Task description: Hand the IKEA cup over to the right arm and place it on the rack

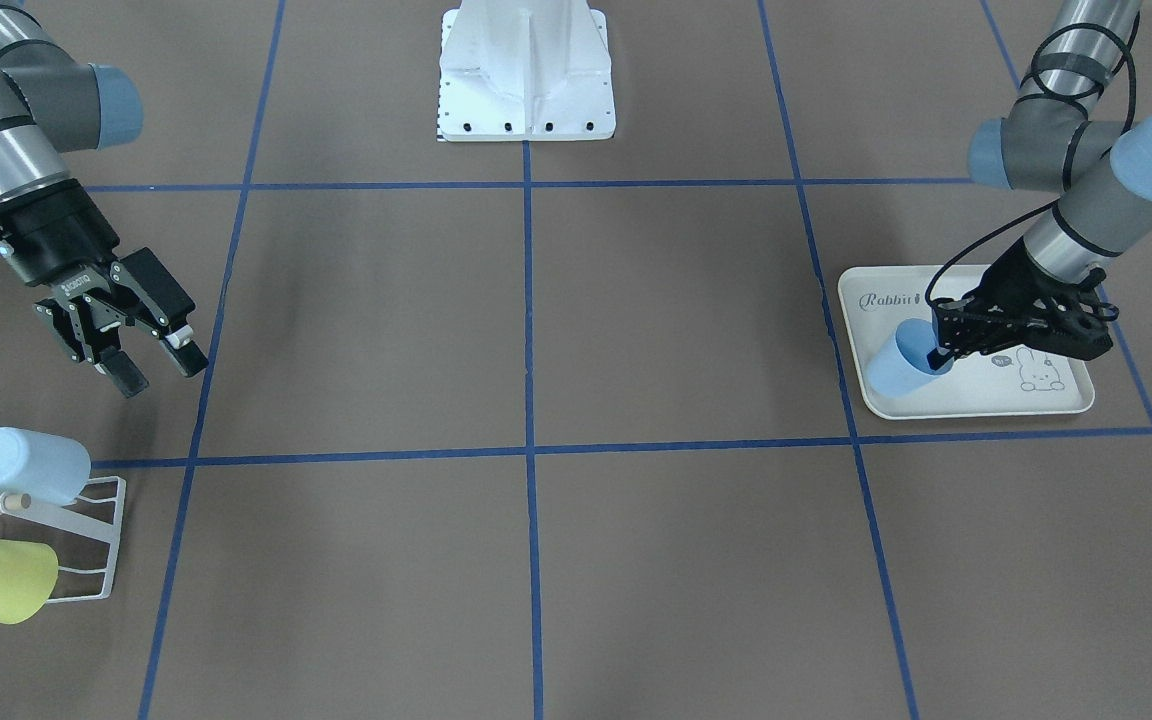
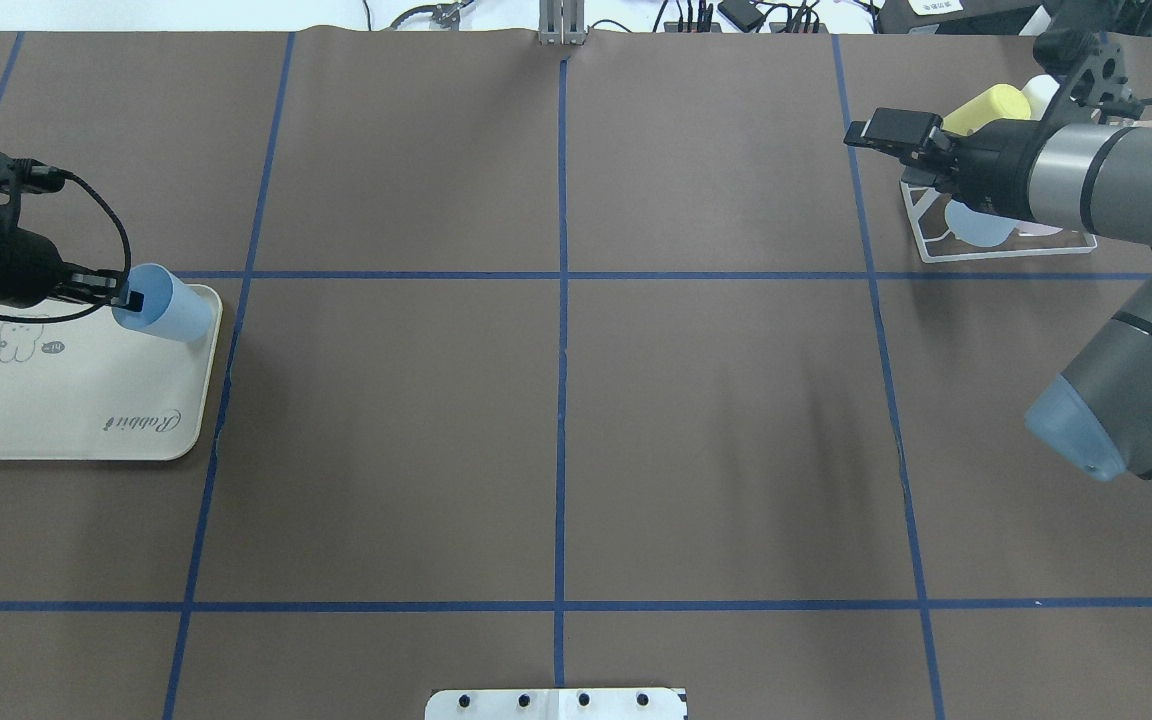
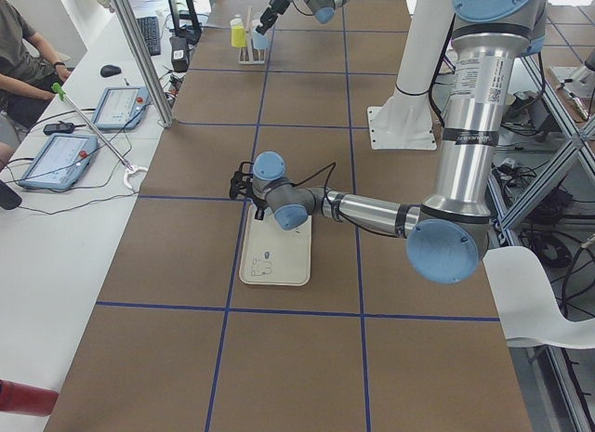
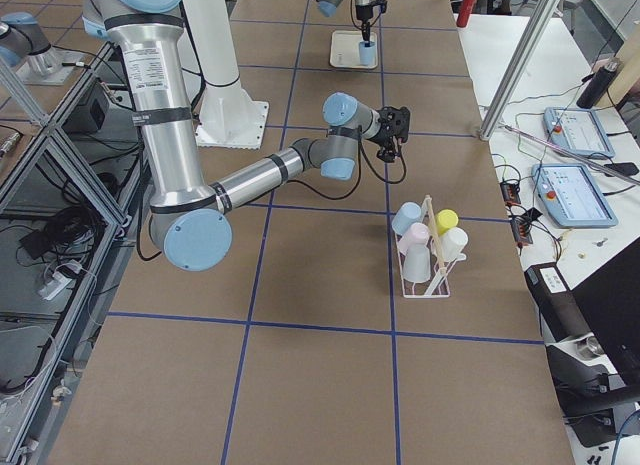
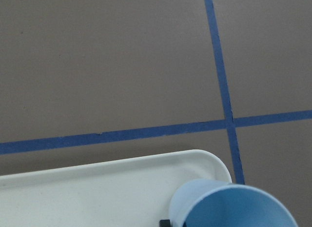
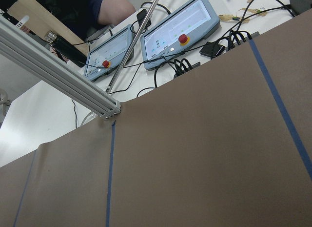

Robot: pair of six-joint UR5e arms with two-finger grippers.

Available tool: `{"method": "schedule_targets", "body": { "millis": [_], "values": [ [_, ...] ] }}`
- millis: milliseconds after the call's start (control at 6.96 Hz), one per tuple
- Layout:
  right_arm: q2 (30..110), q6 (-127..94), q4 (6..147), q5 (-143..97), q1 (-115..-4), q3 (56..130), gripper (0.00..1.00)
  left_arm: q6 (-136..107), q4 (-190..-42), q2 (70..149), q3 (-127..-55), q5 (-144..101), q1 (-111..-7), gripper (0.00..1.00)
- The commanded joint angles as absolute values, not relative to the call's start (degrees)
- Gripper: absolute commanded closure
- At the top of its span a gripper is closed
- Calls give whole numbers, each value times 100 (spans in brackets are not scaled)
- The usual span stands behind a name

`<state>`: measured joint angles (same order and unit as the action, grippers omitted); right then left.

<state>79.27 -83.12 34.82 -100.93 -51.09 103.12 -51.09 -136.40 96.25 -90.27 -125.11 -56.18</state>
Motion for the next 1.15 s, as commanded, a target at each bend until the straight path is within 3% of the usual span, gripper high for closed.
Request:
{"method": "schedule_targets", "body": {
  "millis": [0,287,718,1006],
  "values": [
    [7910,-8480,3489,-10090,-5089,10450,1,-5185,-13264,9746,-9716,-12507,-5949,100],
    [7761,-9691,3472,-10072,-4958,10651,1,-7143,-13350,10549,-9993,-12515,-5863,100],
    [7428,-11737,3463,-10037,-4659,10950,1,-10266,-14543,12089,-9669,-11869,-4634,100],
    [7016,-12731,3463,-9723,-4291,10925,1,-11376,-15881,12348,-9511,-10528,-3967,100]
  ]
}}
